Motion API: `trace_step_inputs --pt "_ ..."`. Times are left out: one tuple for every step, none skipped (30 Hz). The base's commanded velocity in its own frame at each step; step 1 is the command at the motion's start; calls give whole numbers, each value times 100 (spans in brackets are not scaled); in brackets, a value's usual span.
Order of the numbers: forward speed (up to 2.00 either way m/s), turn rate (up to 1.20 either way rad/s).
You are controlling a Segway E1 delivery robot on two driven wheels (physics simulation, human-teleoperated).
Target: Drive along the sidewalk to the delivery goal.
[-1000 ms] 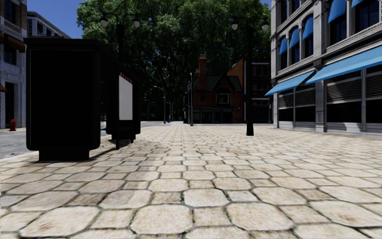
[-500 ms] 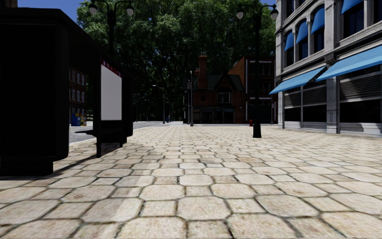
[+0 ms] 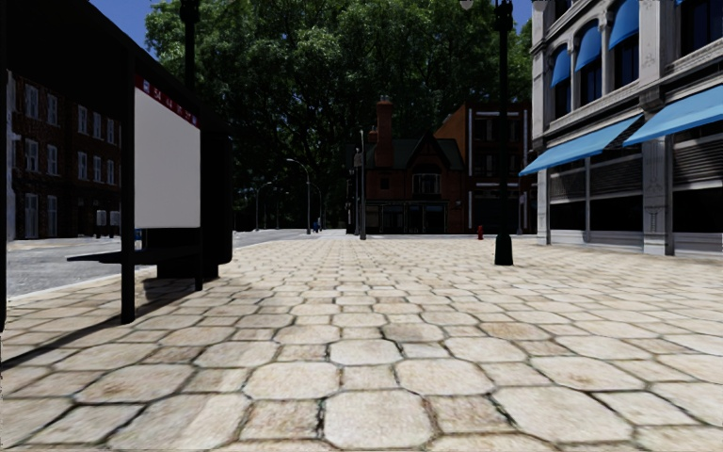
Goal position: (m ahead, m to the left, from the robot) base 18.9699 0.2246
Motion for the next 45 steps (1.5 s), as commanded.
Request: trace_step_inputs --pt "200 0" --pt "200 0" --pt "200 0" --pt "200 0" --pt "200 0" --pt "200 0" --pt "200 0" --pt "200 0" --pt "200 0" --pt "200 0" --pt "200 0" --pt "200 19" --pt "200 25" --pt "200 25" --pt "200 22" --pt "200 7" --pt "200 0" --pt "200 0" --pt "200 0" --pt "200 0" --pt "200 0" --pt "200 0" --pt "200 0" --pt "200 0" --pt "200 0" --pt "200 0" --pt "200 0" --pt "200 0" --pt "200 0" --pt "200 0" --pt "200 0" --pt "200 0" --pt "200 0" --pt "200 0" --pt "200 0" --pt "200 0" --pt "200 0" --pt "200 0" --pt "200 0" --pt "200 0" --pt "200 0" --pt "200 0" --pt "200 0" --pt "200 0" --pt "200 0"
